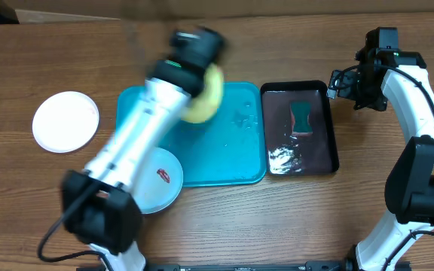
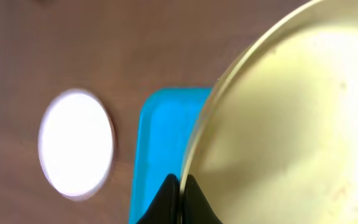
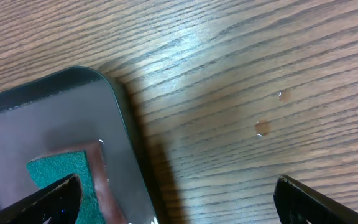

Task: Clean dirty plates on tray and stack at the side
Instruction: 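Carry the yellow plate left and set it on the white plate, then move the left gripper right to the sauced white plate's left rim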

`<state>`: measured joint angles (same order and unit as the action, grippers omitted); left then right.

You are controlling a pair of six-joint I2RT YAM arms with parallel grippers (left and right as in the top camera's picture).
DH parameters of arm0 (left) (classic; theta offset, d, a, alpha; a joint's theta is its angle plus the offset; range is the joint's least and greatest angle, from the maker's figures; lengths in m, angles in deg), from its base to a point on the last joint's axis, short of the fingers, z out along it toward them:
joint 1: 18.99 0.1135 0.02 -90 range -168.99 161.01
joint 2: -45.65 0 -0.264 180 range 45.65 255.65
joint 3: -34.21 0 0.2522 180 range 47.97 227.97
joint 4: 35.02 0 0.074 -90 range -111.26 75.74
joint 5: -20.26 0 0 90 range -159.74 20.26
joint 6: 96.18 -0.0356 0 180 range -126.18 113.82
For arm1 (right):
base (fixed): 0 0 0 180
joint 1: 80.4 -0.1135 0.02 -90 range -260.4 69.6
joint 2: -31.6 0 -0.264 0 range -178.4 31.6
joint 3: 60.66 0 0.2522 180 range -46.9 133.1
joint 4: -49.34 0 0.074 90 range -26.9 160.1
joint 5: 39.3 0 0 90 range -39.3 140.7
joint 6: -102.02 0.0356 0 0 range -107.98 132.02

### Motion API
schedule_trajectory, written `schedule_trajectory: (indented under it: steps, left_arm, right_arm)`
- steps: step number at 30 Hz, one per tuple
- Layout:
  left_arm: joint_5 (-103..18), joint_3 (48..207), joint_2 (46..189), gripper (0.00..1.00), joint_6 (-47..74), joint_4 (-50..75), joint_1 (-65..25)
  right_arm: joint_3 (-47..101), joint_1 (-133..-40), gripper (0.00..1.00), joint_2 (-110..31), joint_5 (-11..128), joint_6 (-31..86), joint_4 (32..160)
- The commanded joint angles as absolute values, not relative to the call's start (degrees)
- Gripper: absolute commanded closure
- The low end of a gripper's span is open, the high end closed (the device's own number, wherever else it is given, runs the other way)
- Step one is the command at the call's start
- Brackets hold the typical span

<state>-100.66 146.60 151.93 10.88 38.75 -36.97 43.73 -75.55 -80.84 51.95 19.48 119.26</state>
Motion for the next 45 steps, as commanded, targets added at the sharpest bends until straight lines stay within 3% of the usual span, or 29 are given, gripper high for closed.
schedule_trajectory:
  steps: [1, 5, 12, 17, 24, 26, 28, 29, 30, 39, 43, 45]
  left_arm:
    - [-76.0, 147.39, 150.86, 0.96, 15.74, 40.71, -21.89]
    - [-61.03, 147.39, 153.22, 0.96, 15.69, 43.64, -2.96]
    - [-53.77, 147.35, 157.11, 0.96, 15.45, 44.93, 16.73]
    - [-54.3, 147.35, 160.7, 0.96, 15.49, 44.54, 22.55]
    - [-57.73, 147.35, 166.79, 0.95, 15.45, 40.54, 22.11]
    - [-57.73, 147.35, 167.08, 0.72, 15.04, 39.69, 21.85]
    - [-57.62, 147.76, 166.84, 0.33, 15.1, 39.62, 21.85]
    - [-57.31, 148.51, 166.77, 0.23, 15.1, 40.26, 21.93]
    - [-56.94, 149.2, 166.66, 0.19, 15.08, 41.02, 21.91]
    - [-45.01, 157.42, 162.62, 0.31, 13.03, 60.87, 20.01]
    - [-45.1, 156.05, 158.51, 0.44, 5.18, 71.69, 15.77]
    - [-45.86, 154.52, 156.57, 0.45, 1.75, 74.57, 12.65]
  right_arm:
    - [44.43, -75.6, 0.0, -80.38, 51.82, 19.7, 118.95]
    - [44.43, -75.6, 0.0, -80.38, 51.82, 19.7, 118.95]
    - [44.43, -75.6, 0.0, -80.38, 51.82, 19.7, 118.95]
    - [44.43, -75.6, 0.0, -80.38, 51.82, 19.7, 118.95]
    - [44.43, -75.6, 0.0, -80.38, 51.84, 19.7, 118.95]
    - [44.43, -75.6, 0.0, -80.38, 51.82, 19.7, 118.95]
    - [44.43, -75.6, 0.0, -80.38, 51.82, 19.7, 118.95]
    - [44.43, -75.6, 0.0, -80.38, 51.84, 19.7, 118.95]
    - [44.43, -75.6, 0.0, -80.38, 51.82, 19.7, 118.95]
    - [44.43, -75.6, 0.0, -80.38, 51.82, 19.7, 118.95]
    - [44.43, -75.6, 0.0, -80.38, 51.82, 19.7, 118.95]
    - [44.43, -75.6, 0.0, -80.38, 51.82, 19.7, 118.95]
